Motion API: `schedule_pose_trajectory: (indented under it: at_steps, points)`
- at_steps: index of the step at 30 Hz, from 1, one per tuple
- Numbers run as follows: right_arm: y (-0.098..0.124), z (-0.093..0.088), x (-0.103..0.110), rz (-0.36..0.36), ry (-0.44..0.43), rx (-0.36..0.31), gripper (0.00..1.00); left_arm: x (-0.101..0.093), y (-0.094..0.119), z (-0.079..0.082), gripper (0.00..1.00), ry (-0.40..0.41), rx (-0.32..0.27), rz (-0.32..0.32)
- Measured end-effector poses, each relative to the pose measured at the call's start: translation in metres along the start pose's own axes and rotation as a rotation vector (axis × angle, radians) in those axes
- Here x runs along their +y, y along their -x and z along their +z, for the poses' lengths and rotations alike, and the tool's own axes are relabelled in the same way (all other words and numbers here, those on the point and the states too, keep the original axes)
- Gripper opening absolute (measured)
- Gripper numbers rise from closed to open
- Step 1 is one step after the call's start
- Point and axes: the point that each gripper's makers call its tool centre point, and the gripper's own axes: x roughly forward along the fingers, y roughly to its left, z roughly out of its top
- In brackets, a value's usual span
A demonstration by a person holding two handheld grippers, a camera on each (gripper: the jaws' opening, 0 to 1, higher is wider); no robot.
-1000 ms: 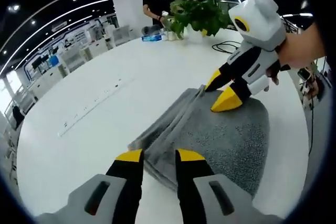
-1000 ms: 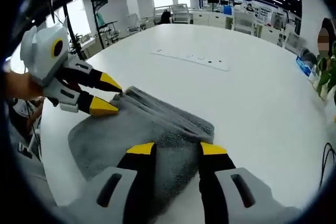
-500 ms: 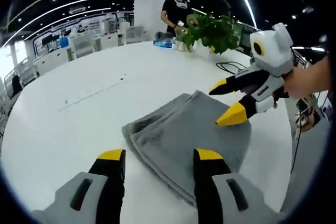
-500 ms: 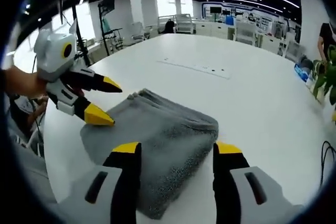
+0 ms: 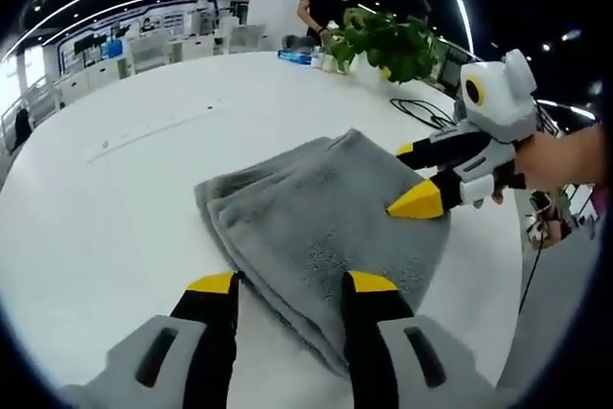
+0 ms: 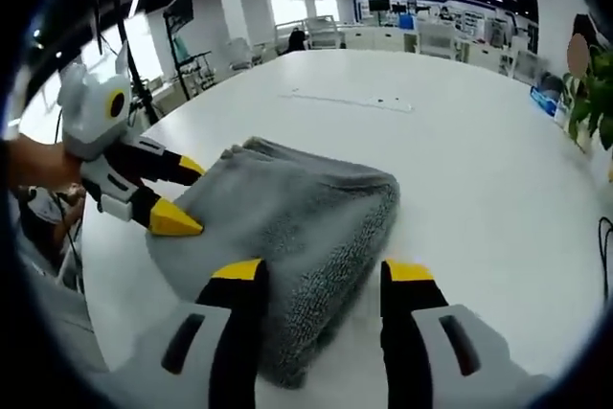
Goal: Fold the towel on the table until its edges align and the towel forms a compact rectangular stack.
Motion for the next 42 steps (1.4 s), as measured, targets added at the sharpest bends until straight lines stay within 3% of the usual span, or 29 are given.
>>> schedule_pose_trajectory:
  at_steps: [7,25,36,40,42]
  points:
    - [-0.005,0.0,0.003,0.015,0.003,0.01,0.38,0.005,-0.008,0.002,0.41,0.019,-0.002,-0.015]
    - [-0.025,0.025,-0.015,-0.013,0.058,0.019,0.38,0.024,-0.03,0.028,0.39,-0.034,0.048,0.001]
    - [-0.035,0.032,-0.027,-0.026,0.068,0.033,0.38,0.028,-0.033,0.034,0.39,-0.038,0.063,0.014]
    - [-0.029,0.04,-0.032,-0.031,0.046,-0.011,0.42,0.029,-0.027,0.037,0.42,-0.058,0.062,0.035]
    - [-0.022,0.051,-0.034,-0.042,0.022,-0.071,0.49,0.036,-0.022,0.047,0.5,-0.137,0.045,0.082]
